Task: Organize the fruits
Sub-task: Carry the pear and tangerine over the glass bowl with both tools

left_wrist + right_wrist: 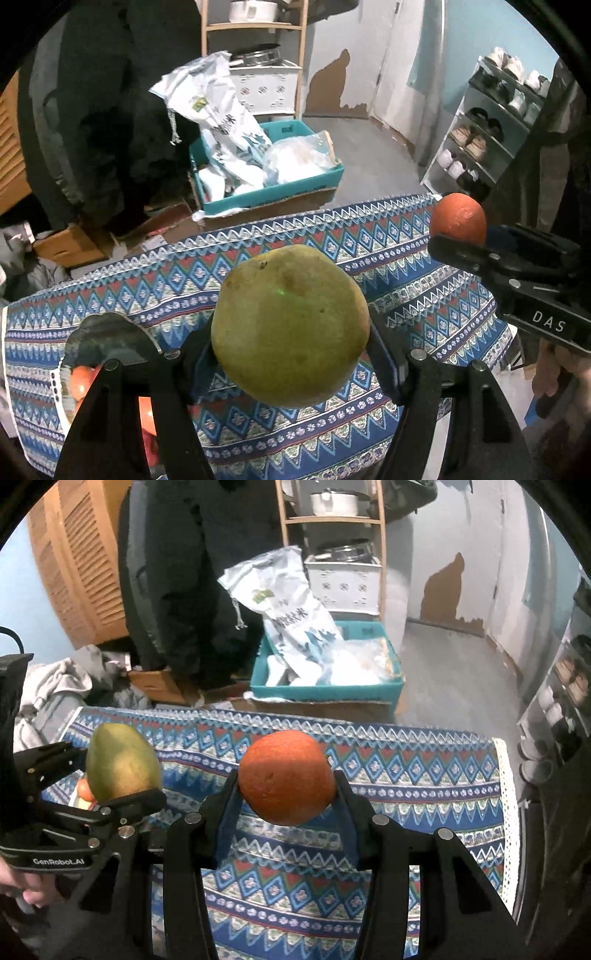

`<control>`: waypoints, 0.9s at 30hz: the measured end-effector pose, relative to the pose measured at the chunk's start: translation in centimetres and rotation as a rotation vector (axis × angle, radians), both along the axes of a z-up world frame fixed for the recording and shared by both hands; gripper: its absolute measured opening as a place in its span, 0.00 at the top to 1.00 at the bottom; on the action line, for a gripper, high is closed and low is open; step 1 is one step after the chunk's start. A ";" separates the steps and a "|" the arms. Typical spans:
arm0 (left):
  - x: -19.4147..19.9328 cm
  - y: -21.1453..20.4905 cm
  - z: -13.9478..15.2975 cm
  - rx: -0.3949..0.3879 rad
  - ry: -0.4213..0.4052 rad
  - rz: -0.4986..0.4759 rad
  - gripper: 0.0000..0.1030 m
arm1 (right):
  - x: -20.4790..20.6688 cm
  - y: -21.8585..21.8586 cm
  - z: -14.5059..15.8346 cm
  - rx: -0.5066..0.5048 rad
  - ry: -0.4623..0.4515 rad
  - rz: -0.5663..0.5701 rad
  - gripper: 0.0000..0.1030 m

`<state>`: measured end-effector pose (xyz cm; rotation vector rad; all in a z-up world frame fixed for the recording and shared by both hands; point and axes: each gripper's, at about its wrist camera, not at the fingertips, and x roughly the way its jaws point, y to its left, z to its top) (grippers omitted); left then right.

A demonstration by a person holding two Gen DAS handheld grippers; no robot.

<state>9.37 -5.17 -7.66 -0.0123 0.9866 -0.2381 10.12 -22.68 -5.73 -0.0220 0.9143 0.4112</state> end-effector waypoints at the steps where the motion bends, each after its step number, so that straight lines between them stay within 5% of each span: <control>1: -0.2 0.2 0.2 -0.005 -0.003 0.001 0.30 | 0.0 0.3 0.3 0.002 -0.005 0.006 0.54; 13: -1.8 4.6 2.9 -0.018 -0.049 0.015 0.30 | -0.1 5.5 2.7 0.024 -0.055 0.086 0.54; 27: -2.0 12.3 1.7 0.000 -0.040 0.116 0.30 | 0.7 11.2 1.3 0.030 -0.013 0.169 0.54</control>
